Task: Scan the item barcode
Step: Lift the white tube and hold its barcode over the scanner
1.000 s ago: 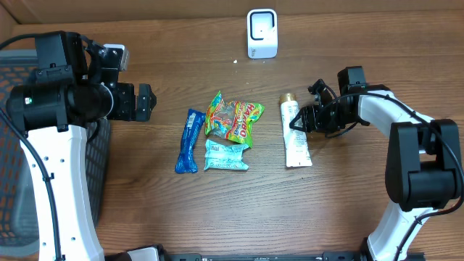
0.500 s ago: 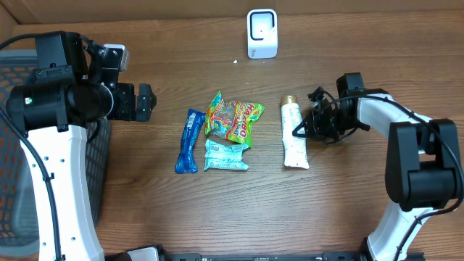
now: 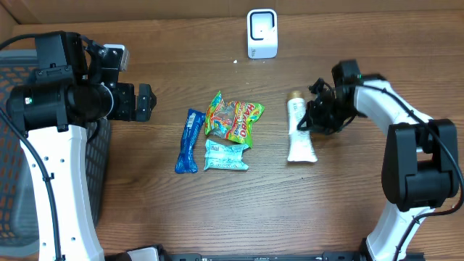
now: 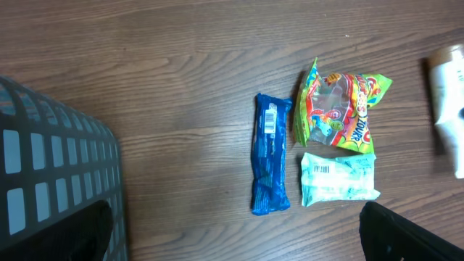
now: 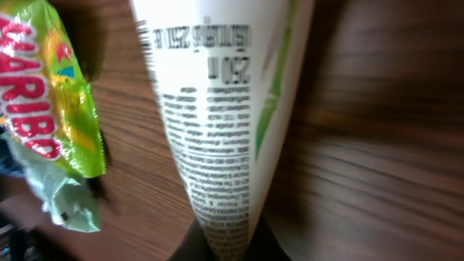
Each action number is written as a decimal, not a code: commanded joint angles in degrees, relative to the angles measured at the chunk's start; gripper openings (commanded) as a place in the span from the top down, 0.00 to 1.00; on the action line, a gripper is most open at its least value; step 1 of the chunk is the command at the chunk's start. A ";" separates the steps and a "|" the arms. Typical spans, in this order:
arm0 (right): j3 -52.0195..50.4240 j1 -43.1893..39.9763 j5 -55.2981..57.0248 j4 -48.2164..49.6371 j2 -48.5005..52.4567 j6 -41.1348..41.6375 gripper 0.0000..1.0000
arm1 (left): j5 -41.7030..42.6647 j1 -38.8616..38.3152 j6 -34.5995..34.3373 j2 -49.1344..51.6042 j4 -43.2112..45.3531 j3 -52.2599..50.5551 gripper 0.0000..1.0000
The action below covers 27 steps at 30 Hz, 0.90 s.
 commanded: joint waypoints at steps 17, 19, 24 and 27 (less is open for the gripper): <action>38.58 21.75 65.22 1.40 -4.20 -9.46 0.96 | 0.48 0.00 0.26 -0.02 0.07 0.37 0.00; 37.92 22.03 65.20 7.17 -2.89 -14.14 0.96 | 0.48 0.00 0.26 -0.02 0.07 0.37 0.00; 37.92 21.20 65.37 19.61 2.45 -31.06 0.96 | 0.48 0.00 0.26 -0.04 0.09 0.37 0.01; 37.92 20.44 65.33 26.32 5.44 -38.36 0.96 | 0.48 0.00 0.26 -0.02 0.07 0.37 0.00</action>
